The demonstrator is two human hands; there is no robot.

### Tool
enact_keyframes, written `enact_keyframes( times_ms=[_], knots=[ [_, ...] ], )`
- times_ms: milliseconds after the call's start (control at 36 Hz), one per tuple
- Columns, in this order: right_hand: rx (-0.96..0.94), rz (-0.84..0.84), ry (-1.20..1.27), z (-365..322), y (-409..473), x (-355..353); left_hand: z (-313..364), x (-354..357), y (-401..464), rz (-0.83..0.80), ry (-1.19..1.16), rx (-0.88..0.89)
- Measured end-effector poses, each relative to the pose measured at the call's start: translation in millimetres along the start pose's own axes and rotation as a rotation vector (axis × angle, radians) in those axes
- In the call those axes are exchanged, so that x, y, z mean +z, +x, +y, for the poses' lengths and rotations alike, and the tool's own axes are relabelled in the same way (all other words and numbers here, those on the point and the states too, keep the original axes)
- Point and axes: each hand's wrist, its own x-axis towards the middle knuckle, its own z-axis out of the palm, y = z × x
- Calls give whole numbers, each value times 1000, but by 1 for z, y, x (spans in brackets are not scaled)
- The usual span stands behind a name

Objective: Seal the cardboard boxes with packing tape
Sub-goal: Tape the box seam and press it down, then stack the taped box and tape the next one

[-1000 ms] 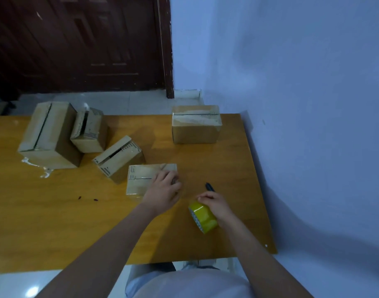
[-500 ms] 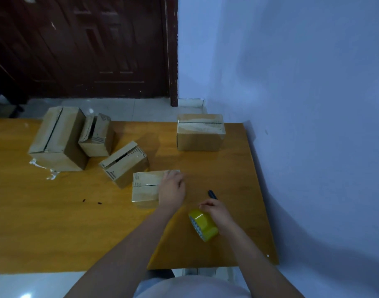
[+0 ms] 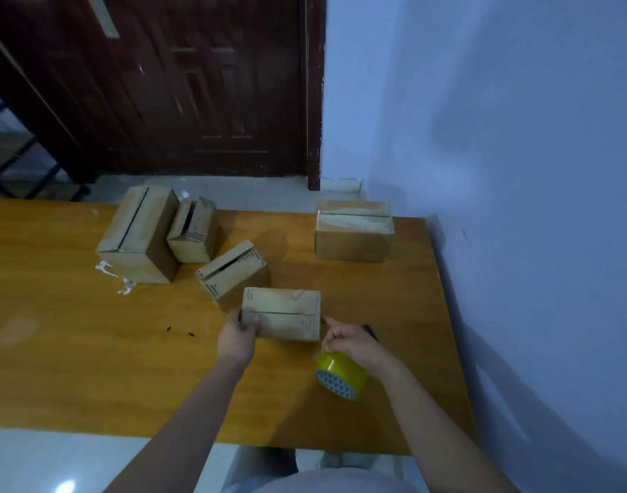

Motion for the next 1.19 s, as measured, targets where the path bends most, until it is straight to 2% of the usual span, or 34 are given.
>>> enact_keyframes(
  times_ms=[83, 250, 472, 667, 861, 1028, 1111, 1194],
  knots=[
    [-31, 32, 26, 9, -11, -2, -2, 0, -9, 4, -156, 48],
    [-60, 91, 66, 19, -26, -9, -6, 12, -18, 22, -208, 173],
    [-64, 246, 180, 10, -34, -26, 8, 28, -8, -31, -226, 170],
    [6, 310, 274, -19, -16, -59, 52, 42, 26, -119, -114, 97],
    [33, 503, 285, -35, 18, -83, 86, 67, 68, -206, -101, 51],
    [39, 705, 147, -43, 42, -80, 95, 79, 95, -375, -201, -16],
    [76, 765, -98, -43, 39, -70, 91, 75, 97, -431, -192, -38],
    [88, 825, -272, -41, 29, -56, 83, 60, 92, -416, -155, -6]
  ],
)
